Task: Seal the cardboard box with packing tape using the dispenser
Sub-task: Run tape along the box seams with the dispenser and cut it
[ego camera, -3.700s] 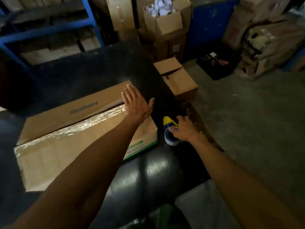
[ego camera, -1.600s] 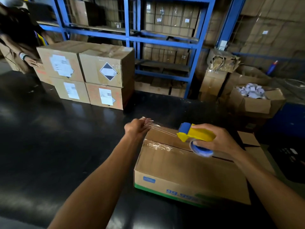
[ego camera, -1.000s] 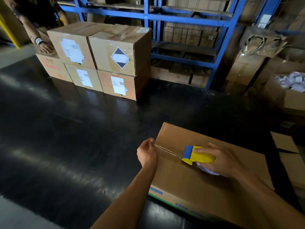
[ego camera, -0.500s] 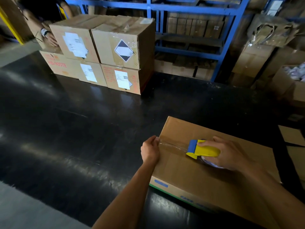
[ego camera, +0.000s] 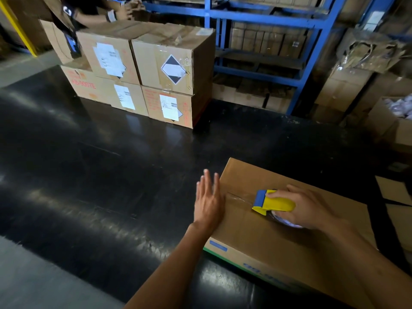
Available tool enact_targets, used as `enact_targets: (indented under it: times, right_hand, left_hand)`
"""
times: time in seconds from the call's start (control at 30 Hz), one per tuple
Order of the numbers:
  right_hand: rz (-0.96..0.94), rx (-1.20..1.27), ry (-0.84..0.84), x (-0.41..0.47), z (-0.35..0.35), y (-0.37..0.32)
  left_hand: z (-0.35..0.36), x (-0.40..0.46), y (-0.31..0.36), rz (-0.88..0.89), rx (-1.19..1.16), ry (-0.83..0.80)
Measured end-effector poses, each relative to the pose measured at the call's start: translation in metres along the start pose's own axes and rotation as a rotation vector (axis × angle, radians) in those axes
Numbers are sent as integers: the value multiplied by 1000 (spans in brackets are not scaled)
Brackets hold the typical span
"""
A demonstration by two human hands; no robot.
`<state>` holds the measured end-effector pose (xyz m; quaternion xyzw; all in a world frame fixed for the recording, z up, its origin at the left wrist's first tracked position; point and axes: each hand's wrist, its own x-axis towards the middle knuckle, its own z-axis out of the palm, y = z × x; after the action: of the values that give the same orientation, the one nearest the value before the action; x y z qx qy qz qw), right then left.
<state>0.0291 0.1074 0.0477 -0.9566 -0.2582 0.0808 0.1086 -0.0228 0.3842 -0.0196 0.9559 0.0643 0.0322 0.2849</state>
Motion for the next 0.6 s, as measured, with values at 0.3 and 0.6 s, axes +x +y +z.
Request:
enact_targets:
  times: [0.3,0.6]
  right_hand:
    - [55,28,-123,14,4,6]
    - [61,-44,-179,8,-8,4]
  left_hand:
    - [5,1,2,31,153,-289]
    - [12,-2,3,47,243,-230]
